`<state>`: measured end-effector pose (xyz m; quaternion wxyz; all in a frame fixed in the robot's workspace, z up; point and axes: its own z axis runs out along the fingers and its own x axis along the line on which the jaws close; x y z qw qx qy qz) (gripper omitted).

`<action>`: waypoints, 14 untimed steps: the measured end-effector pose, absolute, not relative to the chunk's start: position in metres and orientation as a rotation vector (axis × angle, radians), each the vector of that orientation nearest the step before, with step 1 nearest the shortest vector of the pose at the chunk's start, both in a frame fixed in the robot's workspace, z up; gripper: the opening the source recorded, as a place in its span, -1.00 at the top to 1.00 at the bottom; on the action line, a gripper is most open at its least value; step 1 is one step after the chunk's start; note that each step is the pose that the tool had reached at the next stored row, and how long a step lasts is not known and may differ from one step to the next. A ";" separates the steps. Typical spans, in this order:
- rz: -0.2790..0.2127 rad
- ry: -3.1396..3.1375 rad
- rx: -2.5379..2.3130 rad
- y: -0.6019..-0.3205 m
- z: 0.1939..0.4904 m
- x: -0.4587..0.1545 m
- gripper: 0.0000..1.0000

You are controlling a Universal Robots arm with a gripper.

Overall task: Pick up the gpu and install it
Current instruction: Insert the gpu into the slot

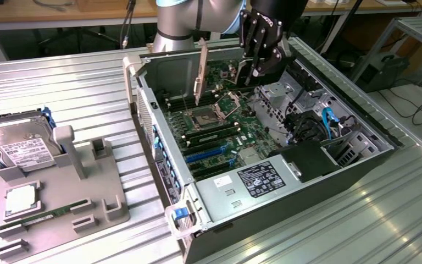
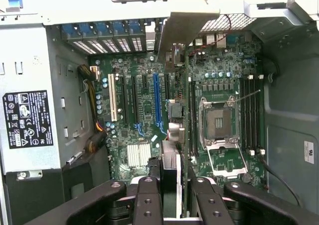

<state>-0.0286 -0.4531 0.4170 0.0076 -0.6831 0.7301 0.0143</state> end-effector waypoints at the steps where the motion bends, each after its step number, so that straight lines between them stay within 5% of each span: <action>1: 0.045 2.283 -2.136 -0.453 0.416 -0.029 0.44; 14: 0.052 2.198 -2.218 -0.453 0.410 -0.029 0.44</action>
